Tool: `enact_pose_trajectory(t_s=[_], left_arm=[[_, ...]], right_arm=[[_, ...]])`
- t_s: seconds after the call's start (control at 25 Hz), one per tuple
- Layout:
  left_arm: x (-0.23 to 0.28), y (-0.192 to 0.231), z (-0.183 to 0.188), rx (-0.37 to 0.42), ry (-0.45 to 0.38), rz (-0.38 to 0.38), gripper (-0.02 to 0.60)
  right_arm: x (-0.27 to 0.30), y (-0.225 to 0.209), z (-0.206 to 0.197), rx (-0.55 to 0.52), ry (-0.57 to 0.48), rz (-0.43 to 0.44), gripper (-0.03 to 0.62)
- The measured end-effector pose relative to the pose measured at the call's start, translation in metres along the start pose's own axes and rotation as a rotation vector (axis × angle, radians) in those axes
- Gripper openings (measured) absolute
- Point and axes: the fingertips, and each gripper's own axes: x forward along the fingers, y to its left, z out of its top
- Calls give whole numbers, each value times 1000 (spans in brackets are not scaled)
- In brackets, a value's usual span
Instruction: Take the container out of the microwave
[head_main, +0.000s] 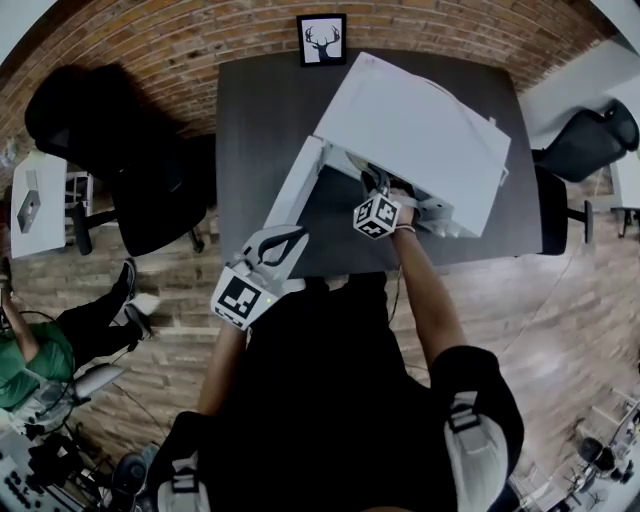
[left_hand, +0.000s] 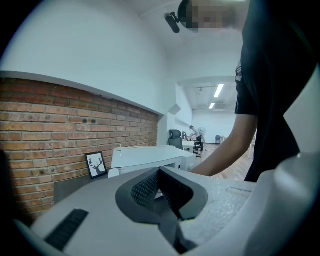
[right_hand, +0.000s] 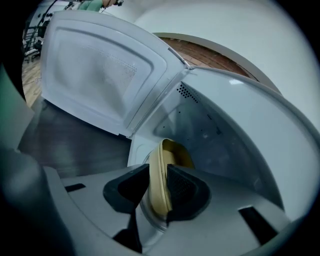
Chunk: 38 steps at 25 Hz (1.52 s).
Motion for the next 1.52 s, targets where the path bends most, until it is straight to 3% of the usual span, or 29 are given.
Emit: enact_pose_trajectory(t_s=[0.56,0.92,1.52], left_arm=[[-2,7,2,-11,-5,-1,2],[-1,8,2,-21,-6,-1,2],[-6,18,3,-17,-20,13,2]], right_arm=[[21,-1,-18,15,81,38,104],[27,-3,-18,8,92,57,55],[26,0,-13,-14,97,111,35]])
